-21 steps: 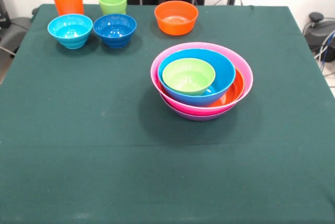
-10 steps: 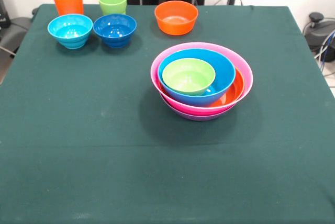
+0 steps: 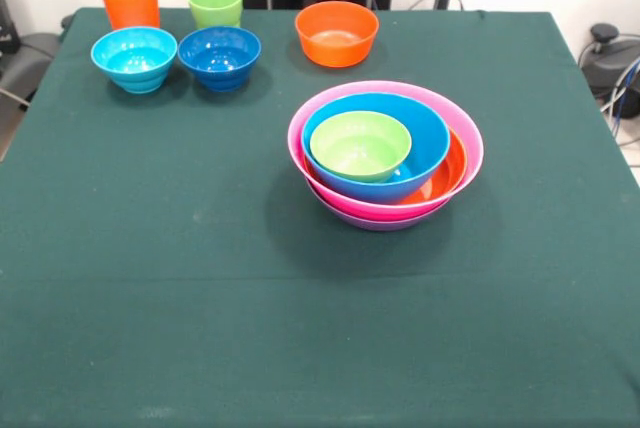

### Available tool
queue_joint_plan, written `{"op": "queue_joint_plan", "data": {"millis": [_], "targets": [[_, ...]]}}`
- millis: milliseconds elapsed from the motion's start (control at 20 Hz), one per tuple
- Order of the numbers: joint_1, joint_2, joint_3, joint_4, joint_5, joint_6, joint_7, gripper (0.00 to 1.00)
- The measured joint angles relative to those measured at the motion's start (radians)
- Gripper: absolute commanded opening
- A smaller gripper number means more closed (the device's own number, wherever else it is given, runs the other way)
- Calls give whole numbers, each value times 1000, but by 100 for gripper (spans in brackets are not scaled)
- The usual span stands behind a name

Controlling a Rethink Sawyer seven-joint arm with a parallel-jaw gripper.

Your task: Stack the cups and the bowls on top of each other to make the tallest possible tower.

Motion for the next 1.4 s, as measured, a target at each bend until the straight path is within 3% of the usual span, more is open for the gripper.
{"op": "queue_joint_plan", "data": {"millis": [550,1150,1400], "targets": [[0,-51,-23,86,0,-43,0,100],[0,4,-25,160,-2,-289,3,100],[0,20,-26,182,-2,-323,3,100]]}}
